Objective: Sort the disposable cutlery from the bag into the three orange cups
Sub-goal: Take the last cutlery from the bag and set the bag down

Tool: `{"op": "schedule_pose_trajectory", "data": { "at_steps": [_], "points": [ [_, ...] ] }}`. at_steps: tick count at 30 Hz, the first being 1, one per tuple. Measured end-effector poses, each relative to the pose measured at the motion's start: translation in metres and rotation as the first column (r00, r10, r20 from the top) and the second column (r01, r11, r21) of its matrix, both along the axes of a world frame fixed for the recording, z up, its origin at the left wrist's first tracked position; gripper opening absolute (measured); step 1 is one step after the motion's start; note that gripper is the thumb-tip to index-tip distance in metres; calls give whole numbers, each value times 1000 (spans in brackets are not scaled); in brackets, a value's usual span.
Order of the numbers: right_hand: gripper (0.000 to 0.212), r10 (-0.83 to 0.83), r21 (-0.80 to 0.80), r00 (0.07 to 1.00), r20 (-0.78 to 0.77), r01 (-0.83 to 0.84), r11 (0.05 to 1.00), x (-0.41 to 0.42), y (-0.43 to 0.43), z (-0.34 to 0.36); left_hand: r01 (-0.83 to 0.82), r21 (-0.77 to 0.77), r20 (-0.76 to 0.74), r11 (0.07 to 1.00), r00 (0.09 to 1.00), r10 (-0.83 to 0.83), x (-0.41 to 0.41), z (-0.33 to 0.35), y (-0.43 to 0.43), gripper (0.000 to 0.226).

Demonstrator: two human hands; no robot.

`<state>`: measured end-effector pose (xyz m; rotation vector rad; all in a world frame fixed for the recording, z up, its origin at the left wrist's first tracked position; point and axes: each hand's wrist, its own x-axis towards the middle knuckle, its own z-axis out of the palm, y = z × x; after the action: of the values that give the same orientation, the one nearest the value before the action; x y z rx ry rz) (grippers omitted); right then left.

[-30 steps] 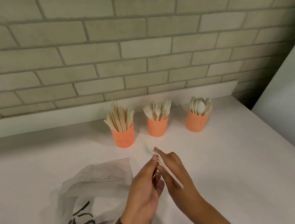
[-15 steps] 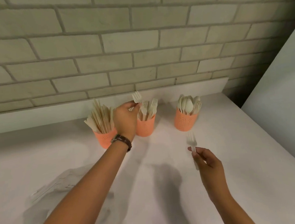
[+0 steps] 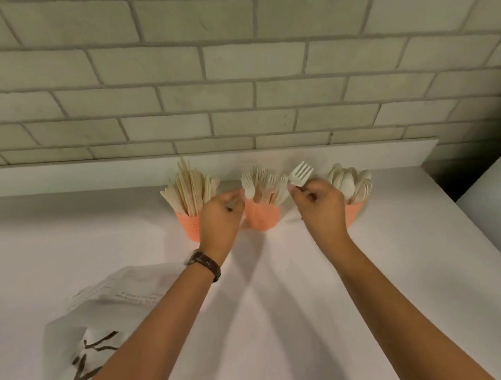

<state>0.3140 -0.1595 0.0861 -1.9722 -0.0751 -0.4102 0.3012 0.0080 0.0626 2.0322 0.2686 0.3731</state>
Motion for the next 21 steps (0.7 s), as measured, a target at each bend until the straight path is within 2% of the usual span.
{"op": "schedule_pose_trajectory", "data": {
  "at_steps": [2,4,7,10,13,14,16,18,19,21],
  "points": [
    [35,24,-56,1000,2,-24,998,21,17,2,-54,-47,30,997,998,56,-23,7,10,18],
    [31,44,-162,996,-77,-56,985,41,27,-10,-108,-64,57,992,992,112,-47,11,21,15],
    [22,54,-402,973,-224,-142,905,61,36,-40,-179,-86,57,980,981,184,-79,15,38,11],
    [21,7,-487,961,-275,-146,861,64,39,-49,-230,-113,61,967,969,238,-102,15,57,9],
    [30,-31,-503,980,-197,-74,861,42,42,-35,-255,-150,64,955,962,267,-122,15,77,10],
    [27,-2,-490,989,-148,-72,869,30,46,-30,-272,-159,65,949,956,285,-129,16,83,10],
    [25,149,-432,985,-83,-170,886,-4,64,-18,-317,-157,79,935,940,332,-143,19,97,12],
    [39,340,-390,937,-83,-344,854,-37,92,-8,-362,-160,85,918,922,379,-159,21,112,12],
    [55,434,-369,892,-123,-447,815,-52,110,-4,-382,-174,90,908,912,401,-167,23,120,11],
    [90,580,-368,766,-276,-642,673,-77,150,-7,-427,-208,108,880,884,454,-183,28,138,11]
  ]
}}
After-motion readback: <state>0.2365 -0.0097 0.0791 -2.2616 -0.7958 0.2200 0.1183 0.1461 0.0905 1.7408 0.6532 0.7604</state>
